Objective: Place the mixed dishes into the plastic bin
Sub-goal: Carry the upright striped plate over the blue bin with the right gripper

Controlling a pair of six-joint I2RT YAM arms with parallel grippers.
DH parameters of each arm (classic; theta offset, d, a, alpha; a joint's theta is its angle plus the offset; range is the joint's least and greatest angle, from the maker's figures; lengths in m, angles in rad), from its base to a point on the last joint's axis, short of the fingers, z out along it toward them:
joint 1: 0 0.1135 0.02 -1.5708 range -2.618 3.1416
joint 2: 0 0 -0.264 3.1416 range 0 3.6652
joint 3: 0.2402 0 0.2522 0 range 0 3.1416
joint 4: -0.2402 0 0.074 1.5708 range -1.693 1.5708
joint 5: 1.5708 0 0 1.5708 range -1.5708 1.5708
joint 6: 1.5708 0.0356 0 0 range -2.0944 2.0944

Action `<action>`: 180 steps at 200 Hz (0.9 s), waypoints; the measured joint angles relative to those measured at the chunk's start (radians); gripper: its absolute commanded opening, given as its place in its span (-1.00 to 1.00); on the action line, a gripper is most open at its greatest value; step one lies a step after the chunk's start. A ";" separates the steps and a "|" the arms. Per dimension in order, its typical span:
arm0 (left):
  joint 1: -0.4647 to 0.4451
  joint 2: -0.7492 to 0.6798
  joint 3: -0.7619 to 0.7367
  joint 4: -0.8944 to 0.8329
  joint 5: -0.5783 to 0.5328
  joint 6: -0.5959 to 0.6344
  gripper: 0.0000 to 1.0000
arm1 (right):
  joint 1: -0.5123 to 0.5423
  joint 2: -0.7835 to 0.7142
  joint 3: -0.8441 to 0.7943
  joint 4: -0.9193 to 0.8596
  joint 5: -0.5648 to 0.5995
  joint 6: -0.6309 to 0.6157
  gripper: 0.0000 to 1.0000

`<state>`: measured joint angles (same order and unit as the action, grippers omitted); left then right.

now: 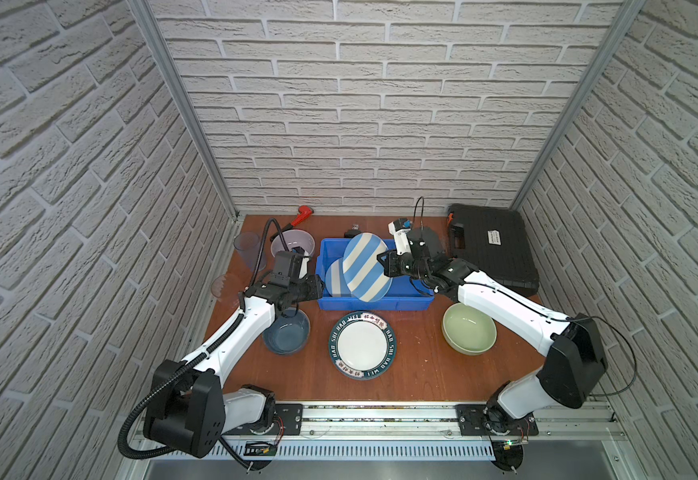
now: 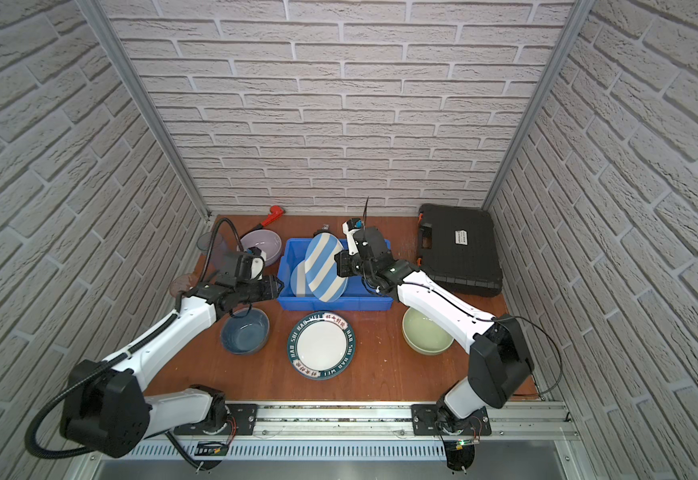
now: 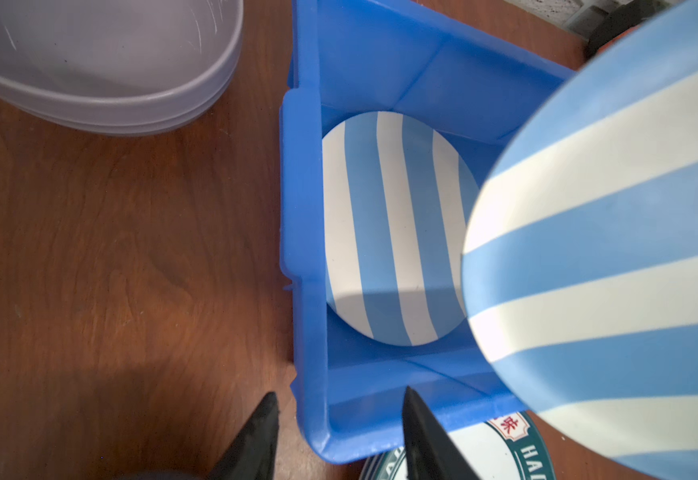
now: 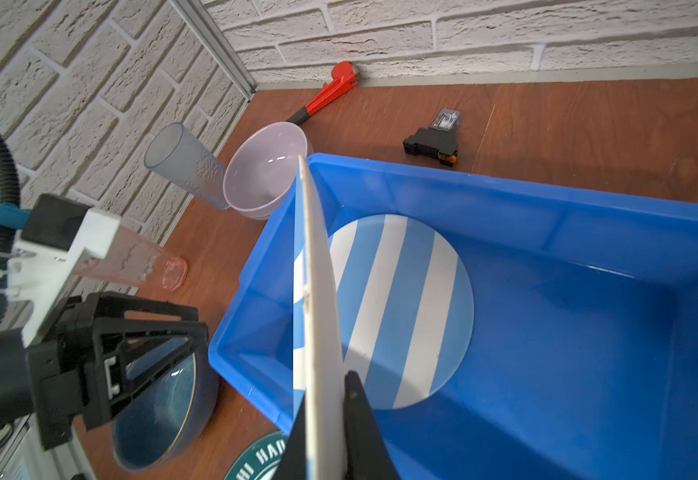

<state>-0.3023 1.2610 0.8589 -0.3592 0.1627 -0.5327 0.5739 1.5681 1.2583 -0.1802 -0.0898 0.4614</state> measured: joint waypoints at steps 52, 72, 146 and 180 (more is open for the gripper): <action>0.000 0.085 0.023 0.039 0.019 0.006 -0.17 | -0.016 0.115 0.031 0.066 0.002 0.030 -0.88; 0.000 0.109 0.023 0.045 0.027 0.006 -0.18 | -0.016 0.161 0.047 0.082 -0.011 0.030 -0.88; 0.000 0.123 0.024 0.045 0.031 0.009 -0.18 | -0.025 0.298 0.062 0.137 -0.098 0.064 -0.84; 0.000 0.134 0.033 0.045 0.030 0.010 -0.20 | -0.035 0.338 0.080 0.166 -0.156 0.093 -0.76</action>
<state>-0.3019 1.3952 0.8917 -0.3145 0.1928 -0.5232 0.5392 1.9057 1.3380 -0.0143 -0.2462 0.5549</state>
